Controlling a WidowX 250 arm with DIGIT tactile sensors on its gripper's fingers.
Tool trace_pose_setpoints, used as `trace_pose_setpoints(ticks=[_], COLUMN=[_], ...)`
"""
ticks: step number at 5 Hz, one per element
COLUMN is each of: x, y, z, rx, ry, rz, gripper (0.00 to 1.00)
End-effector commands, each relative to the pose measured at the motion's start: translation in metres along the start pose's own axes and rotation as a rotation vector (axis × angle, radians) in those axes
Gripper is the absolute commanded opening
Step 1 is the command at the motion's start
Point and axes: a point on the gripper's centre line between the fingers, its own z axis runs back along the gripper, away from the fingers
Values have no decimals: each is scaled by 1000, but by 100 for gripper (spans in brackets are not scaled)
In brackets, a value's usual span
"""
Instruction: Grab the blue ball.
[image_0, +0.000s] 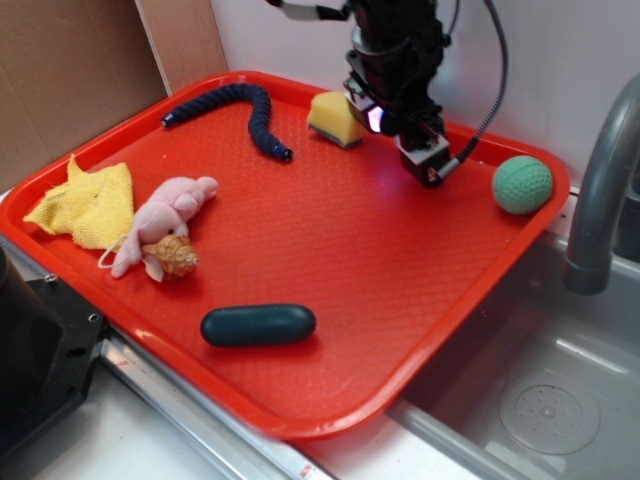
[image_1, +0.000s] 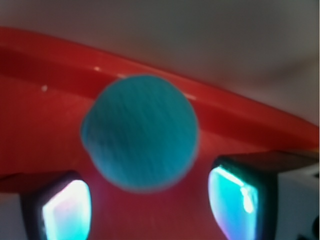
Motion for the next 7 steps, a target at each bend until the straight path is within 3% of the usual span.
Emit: trace_pose_setpoints(ticks=[1,3,4,6,7], x=[22,7,-31,-99,-112], y=[-15,-8,8,40,53], z=[8,26,84,179,210], rx=[-34,-34,28,-41,-36], ry=[-107,-131,-129,29,46], rz=[-15,8,80,316,422], gripper=[0,0,0,0,0])
